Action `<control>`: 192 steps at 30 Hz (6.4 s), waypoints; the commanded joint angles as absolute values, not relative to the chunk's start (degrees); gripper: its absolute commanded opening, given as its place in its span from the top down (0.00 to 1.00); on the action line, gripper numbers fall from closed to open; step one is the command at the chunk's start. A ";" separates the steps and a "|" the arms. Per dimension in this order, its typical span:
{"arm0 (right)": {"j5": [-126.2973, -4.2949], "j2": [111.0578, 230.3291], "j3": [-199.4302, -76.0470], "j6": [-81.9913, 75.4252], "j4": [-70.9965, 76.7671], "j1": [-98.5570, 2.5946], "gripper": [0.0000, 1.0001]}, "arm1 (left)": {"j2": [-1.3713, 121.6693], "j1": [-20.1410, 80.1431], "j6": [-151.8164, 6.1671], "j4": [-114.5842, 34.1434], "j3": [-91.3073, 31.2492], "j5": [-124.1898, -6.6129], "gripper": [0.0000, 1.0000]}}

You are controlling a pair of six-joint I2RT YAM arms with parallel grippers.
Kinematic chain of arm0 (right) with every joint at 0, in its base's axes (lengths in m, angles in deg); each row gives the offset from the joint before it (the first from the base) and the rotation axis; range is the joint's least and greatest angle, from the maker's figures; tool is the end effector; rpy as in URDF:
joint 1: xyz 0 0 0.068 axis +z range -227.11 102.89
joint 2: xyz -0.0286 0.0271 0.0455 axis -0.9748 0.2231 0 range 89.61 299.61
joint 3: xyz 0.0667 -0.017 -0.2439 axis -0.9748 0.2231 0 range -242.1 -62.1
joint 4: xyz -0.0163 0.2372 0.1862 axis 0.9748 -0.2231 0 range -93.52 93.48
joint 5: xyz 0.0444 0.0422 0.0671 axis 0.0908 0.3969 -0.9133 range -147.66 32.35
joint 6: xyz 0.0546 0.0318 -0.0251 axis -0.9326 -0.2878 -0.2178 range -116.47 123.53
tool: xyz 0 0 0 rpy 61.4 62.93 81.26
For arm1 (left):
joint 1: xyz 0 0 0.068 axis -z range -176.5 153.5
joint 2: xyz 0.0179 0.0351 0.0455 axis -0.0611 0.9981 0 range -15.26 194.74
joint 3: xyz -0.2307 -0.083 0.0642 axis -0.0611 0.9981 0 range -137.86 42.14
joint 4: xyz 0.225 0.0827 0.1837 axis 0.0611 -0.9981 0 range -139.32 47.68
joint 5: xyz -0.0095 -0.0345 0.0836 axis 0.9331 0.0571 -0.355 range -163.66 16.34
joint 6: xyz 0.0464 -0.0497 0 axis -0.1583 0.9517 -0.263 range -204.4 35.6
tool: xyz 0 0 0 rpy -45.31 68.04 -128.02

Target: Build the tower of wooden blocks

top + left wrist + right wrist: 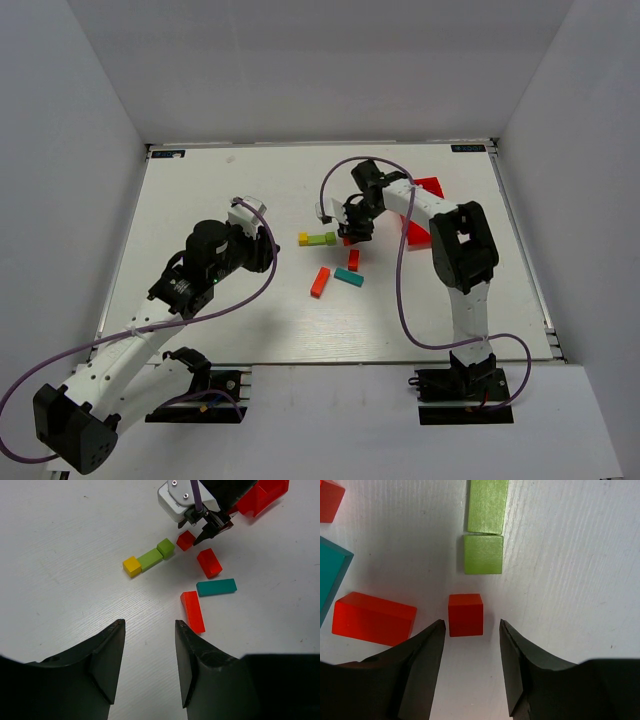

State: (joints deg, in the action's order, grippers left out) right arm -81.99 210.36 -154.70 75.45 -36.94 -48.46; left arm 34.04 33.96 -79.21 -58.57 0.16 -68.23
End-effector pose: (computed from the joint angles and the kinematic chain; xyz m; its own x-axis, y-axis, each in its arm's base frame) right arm 0.4035 0.2461 0.1251 0.2873 -0.8301 -0.4780 -0.9532 -0.1986 -0.2282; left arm 0.2318 -0.1422 0.2700 -0.3957 0.1281 -0.9094 0.5458 0.8292 -0.1207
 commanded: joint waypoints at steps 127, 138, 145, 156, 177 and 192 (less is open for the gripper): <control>-75.85 208.79 -161.77 68.22 -35.98 -40.11 0.88 | 32.47 33.65 -79.22 -57.97 -0.31 -67.77 0.45; -76.02 208.79 -161.77 67.87 -35.81 -39.93 0.86 | 32.47 33.65 -79.22 -57.97 -0.31 -67.77 0.45; -75.67 209.23 -161.77 67.69 -35.63 -39.75 0.86 | 32.47 33.65 -79.22 -57.97 -0.31 -67.77 0.45; -75.58 209.41 -161.95 66.90 -35.02 -39.49 0.85 | 32.47 33.65 -79.22 -57.97 -0.31 -68.30 0.45; -75.58 209.93 -162.91 64.97 -34.05 -38.35 0.84 | 32.47 33.65 -79.22 -57.97 -0.31 -68.30 0.45; -76.03 211.87 -164.23 64.35 -34.23 -37.82 0.82 | 32.47 33.65 -79.22 -57.97 -0.31 -68.30 0.45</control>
State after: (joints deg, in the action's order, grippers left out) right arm -75.39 211.28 -161.76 65.22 -34.95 -38.34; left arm 33.69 33.96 -79.19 -58.60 0.16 -68.27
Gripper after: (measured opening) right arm 0.345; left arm 0.548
